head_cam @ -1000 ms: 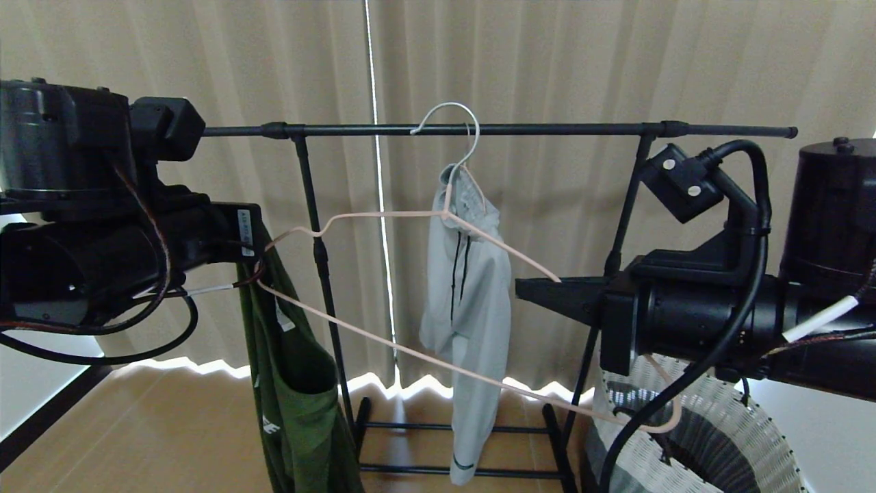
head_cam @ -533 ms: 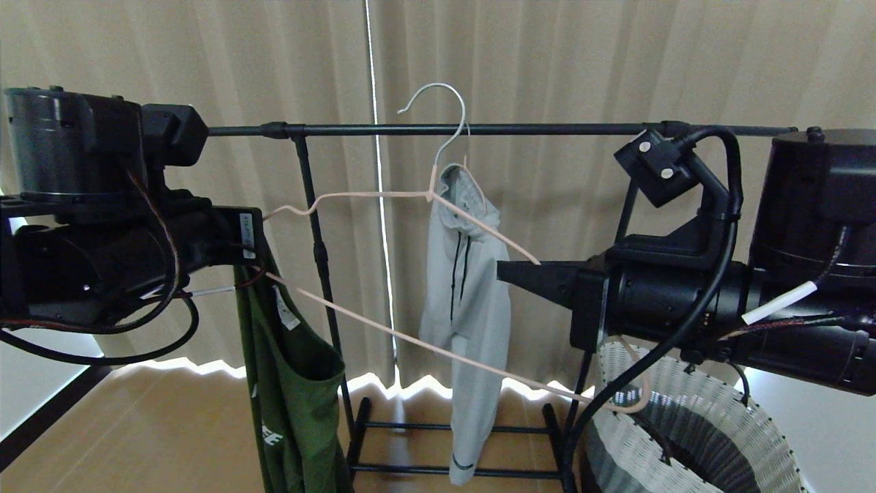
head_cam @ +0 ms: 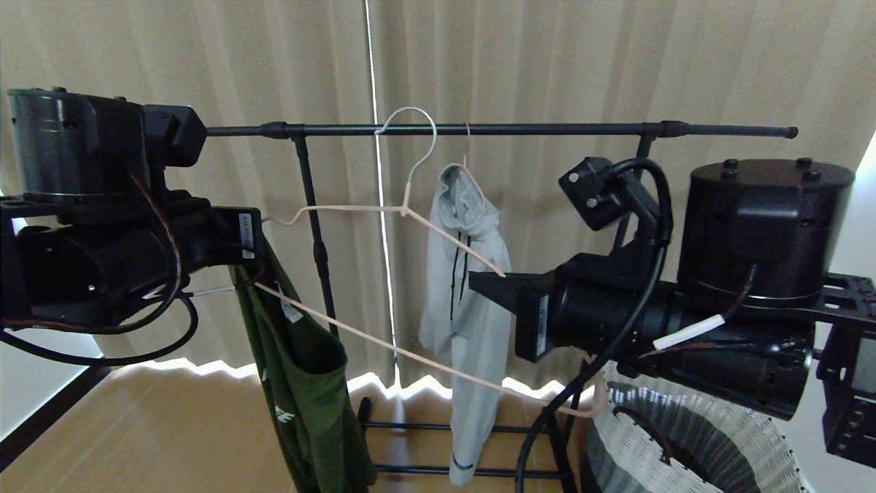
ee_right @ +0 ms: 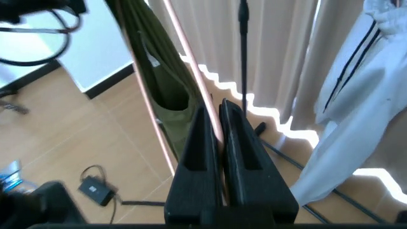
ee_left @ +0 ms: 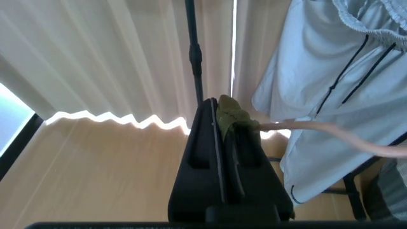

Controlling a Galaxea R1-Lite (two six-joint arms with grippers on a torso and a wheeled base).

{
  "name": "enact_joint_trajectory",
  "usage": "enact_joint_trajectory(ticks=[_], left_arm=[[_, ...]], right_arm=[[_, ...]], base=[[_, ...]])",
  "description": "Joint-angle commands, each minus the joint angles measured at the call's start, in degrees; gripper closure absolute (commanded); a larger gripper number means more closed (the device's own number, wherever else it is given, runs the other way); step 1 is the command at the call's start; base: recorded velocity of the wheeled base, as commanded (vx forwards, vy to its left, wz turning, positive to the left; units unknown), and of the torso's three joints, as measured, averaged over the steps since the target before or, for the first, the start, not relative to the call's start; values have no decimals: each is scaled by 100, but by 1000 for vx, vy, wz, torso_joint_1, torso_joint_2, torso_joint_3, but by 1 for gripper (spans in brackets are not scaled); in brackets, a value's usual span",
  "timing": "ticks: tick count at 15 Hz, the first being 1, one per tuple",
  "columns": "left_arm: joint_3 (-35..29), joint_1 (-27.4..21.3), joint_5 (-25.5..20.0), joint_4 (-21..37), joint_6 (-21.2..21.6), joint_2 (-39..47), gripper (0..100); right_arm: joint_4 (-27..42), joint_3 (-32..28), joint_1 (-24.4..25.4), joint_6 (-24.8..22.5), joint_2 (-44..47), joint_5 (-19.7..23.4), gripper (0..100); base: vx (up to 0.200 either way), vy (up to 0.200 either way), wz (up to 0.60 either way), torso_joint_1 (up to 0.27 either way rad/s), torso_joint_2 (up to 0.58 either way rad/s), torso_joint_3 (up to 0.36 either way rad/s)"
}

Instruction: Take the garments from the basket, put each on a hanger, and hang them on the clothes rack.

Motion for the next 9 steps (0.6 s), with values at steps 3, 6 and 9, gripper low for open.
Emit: enact_joint_trajectory(ticks=[3,6,9], left_arm=[[9,-14,58,-3,-11,-34,100],[9,-40,119,-12,-37,-96,100],[-52,-67,128,6,-37,-210,100]], right_arm=[[-78,-304,368,8,706,-479,100],[-228,-410,483,87,864,-514,100],[-254,-463,544,123,1058,-769,100]], base=[[0,0,0,0,0,0],[0,0,0,0,0,0],[0,0,0,0,0,0]])
